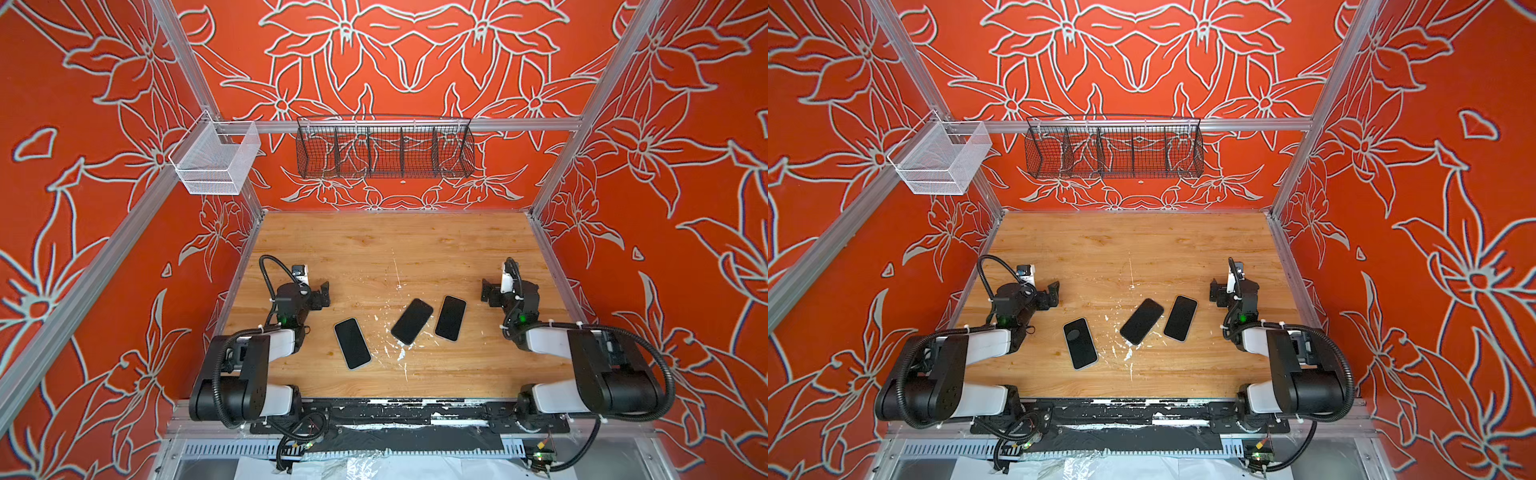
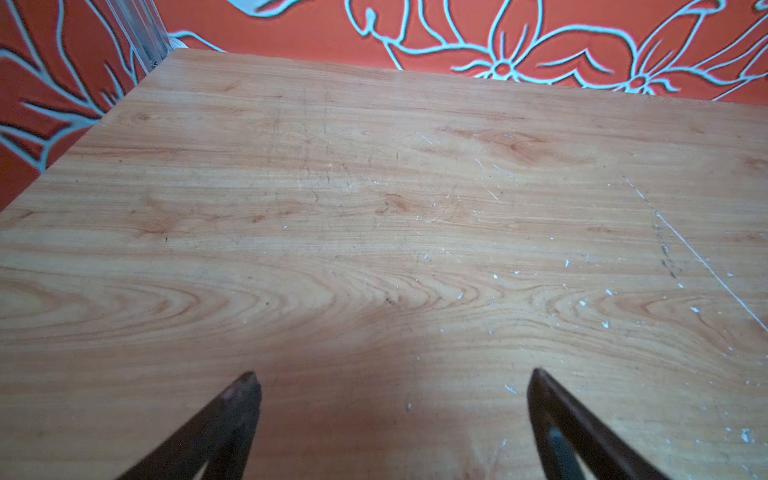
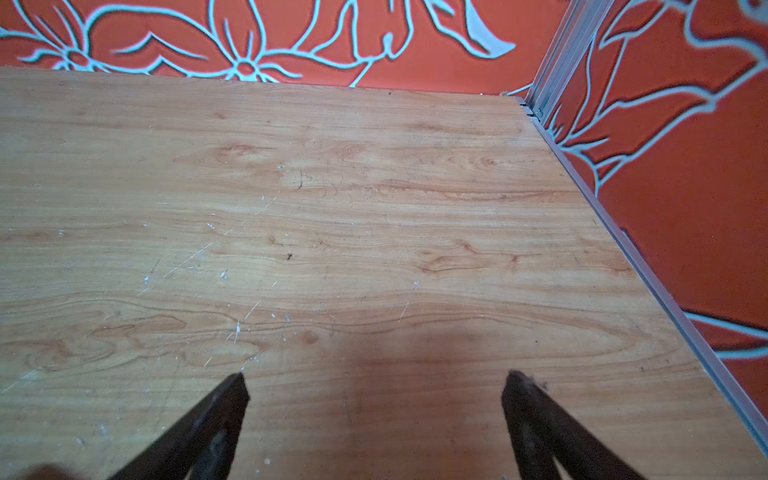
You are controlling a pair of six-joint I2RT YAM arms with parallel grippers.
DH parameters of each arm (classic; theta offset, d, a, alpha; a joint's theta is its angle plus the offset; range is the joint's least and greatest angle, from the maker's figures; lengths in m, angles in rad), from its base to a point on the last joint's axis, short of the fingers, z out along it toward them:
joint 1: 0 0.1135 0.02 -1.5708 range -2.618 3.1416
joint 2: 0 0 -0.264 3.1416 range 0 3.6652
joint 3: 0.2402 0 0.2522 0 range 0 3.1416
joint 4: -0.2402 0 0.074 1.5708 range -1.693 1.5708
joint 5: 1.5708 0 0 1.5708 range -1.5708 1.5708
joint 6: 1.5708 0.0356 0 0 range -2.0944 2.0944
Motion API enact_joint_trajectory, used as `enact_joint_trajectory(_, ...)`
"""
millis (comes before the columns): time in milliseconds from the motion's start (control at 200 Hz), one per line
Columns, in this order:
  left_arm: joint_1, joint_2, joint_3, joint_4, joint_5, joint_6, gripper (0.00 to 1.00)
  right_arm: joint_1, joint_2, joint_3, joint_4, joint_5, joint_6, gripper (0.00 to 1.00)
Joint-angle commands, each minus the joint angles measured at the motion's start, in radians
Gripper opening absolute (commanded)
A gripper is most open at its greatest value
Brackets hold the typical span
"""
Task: Take the phone out of the phone case
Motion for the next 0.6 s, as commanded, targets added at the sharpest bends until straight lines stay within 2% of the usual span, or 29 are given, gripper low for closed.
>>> enact_joint_trajectory(0,-0.006,-0.002,-0.009,0.029,-0.026,-0.012,0.97,0.006,0.006,0.015,-0.004,0.020,0.004,0.98)
enact_joint_trajectory(100,-0.007,0.001,0.005,0.010,-0.053,-0.022,0.97,0.005,0.006,0.015,-0.003,0.020,0.005,0.98)
enact_joint_trajectory(596,-0.008,0.005,0.012,0.000,-0.054,-0.022,0.97,0.006,0.006,0.016,-0.004,0.020,0.004,0.98)
